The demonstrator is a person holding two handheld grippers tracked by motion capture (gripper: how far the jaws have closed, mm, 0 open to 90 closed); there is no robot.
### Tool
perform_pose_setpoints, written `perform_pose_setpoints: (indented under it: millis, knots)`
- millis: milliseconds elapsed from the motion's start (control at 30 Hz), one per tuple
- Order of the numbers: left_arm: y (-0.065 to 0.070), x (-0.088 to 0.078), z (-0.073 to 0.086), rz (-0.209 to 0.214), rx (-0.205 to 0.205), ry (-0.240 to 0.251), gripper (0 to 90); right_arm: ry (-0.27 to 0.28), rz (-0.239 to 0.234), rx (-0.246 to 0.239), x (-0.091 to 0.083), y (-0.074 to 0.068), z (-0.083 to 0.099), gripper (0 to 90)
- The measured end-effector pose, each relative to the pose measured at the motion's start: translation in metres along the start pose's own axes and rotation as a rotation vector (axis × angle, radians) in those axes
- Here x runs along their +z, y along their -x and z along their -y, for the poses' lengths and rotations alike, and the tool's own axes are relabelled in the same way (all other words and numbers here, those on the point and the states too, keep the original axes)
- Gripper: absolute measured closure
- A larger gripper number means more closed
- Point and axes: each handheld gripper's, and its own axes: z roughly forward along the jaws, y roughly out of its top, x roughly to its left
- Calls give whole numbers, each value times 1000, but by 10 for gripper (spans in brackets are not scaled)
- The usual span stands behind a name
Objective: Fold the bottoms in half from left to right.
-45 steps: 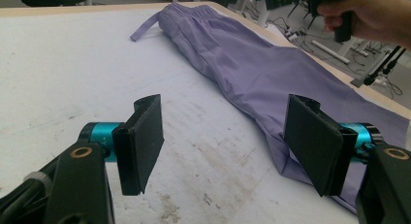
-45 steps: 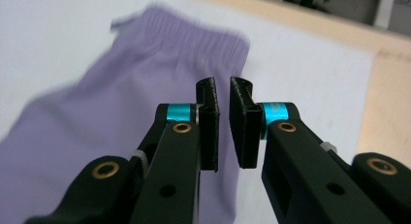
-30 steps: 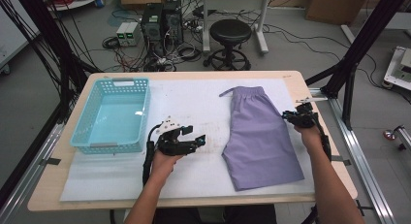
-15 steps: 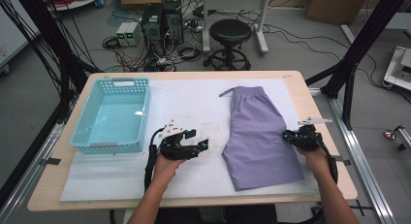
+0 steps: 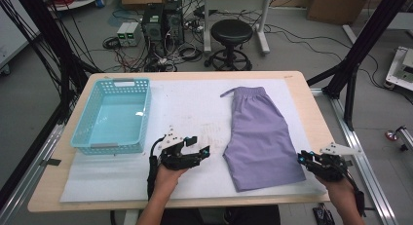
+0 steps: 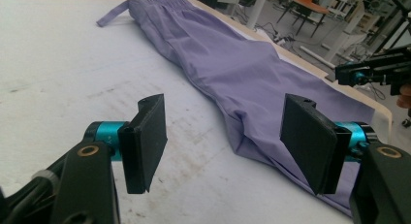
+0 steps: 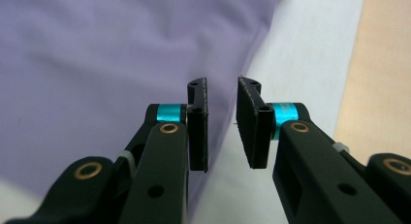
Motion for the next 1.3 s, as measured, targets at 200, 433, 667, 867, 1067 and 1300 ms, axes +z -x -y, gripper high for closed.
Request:
perform_pose_setpoints:
  millis: [200, 433, 667, 867, 1067, 1300]
  knots:
    - [8, 7, 3, 24, 20, -32, 341, -34, -5, -11, -8, -6, 13, 796]
    - [10, 12, 4, 28, 18, -41, 346, -66, -15, 20, -5, -6, 16, 794]
    - [10, 12, 4, 31, 18, -48, 349, -94, -53, -11, -5, -7, 16, 900]
    - [11, 11, 5, 30, 18, -52, 350, -114, -52, 20, -11, -11, 18, 895]
    - [12, 12, 6, 35, 16, -56, 352, -103, -29, 79, -11, -6, 20, 743]
    - [15, 15, 7, 49, 17, -70, 363, -149, -47, 10, -8, -14, 18, 897]
